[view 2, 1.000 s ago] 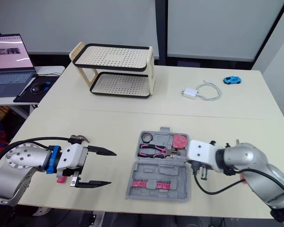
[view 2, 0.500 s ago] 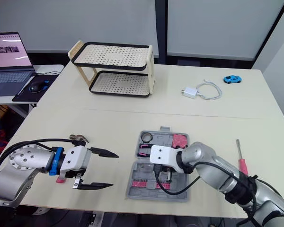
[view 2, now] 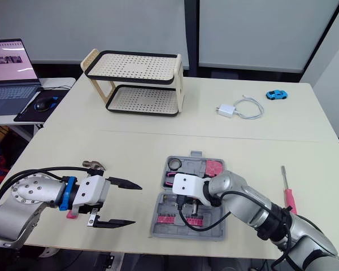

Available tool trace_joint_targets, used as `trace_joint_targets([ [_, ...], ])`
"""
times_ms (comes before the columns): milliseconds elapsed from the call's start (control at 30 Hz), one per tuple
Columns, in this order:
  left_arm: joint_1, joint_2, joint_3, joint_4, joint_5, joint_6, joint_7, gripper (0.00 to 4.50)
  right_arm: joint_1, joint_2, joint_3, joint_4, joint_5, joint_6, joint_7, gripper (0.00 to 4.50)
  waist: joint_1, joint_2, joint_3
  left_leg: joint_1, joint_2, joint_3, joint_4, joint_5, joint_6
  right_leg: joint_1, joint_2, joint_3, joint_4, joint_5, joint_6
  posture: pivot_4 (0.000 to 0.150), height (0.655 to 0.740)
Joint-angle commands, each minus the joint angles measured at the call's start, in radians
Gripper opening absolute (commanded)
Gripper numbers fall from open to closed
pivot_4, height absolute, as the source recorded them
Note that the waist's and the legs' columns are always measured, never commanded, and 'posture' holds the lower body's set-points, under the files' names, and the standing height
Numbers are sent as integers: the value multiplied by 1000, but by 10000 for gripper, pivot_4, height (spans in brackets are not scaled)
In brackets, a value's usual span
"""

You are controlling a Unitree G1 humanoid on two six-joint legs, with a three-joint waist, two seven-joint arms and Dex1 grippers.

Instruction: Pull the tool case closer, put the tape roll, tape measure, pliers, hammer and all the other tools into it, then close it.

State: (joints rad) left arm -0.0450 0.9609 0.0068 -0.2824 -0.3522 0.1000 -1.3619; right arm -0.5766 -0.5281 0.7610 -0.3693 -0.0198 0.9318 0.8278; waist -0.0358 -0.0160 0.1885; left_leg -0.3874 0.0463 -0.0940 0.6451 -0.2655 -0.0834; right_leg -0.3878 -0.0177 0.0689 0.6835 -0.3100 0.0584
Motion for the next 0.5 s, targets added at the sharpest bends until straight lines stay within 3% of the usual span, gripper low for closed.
trace_joint_targets([
  [33, 7, 8, 14, -31, -7, -7, 7, 45000, -18, 5, -10, -5, -15, -21, -3, 2557, 0, 0, 0, 0, 0, 0, 0, 0, 0, 0, 0, 0, 0, 0, 0, 1500, 7350],
  [67, 8, 8, 14, -32, -7, -7, 7, 45000, -18, 6, -10, -2, -15, -23, -3, 2557, 0, 0, 0, 0, 0, 0, 0, 0, 0, 0, 0, 0, 0, 0, 0, 1500, 7350],
  [133, 9, 7, 14, -33, -7, -9, 7, 45000, -17, 10, -14, -1, -14, -27, -3, 9653, 0, 0, 0, 0, 0, 0, 0, 0, 0, 0, 0, 0, 0, 0, 0, 1500, 7350],
  [333, 9, 5, 13, -34, -8, -8, 9, 45000, -27, 20, -66, -52, 22, -8, 14, 21463, 0, 0, 0, 0, 0, 0, 0, 0, 0, 0, 0, 0, 1, 0, 0, 1500, 7350],
  [500, 8, 2, 10, -35, -8, -7, 15, 45000, -20, -6, -98, -92, 39, -20, 36, 21463, 0, 0, 0, 0, 0, -1, 0, 0, 0, 0, 0, -1, 1, 0, 0, 1500, 7350],
])
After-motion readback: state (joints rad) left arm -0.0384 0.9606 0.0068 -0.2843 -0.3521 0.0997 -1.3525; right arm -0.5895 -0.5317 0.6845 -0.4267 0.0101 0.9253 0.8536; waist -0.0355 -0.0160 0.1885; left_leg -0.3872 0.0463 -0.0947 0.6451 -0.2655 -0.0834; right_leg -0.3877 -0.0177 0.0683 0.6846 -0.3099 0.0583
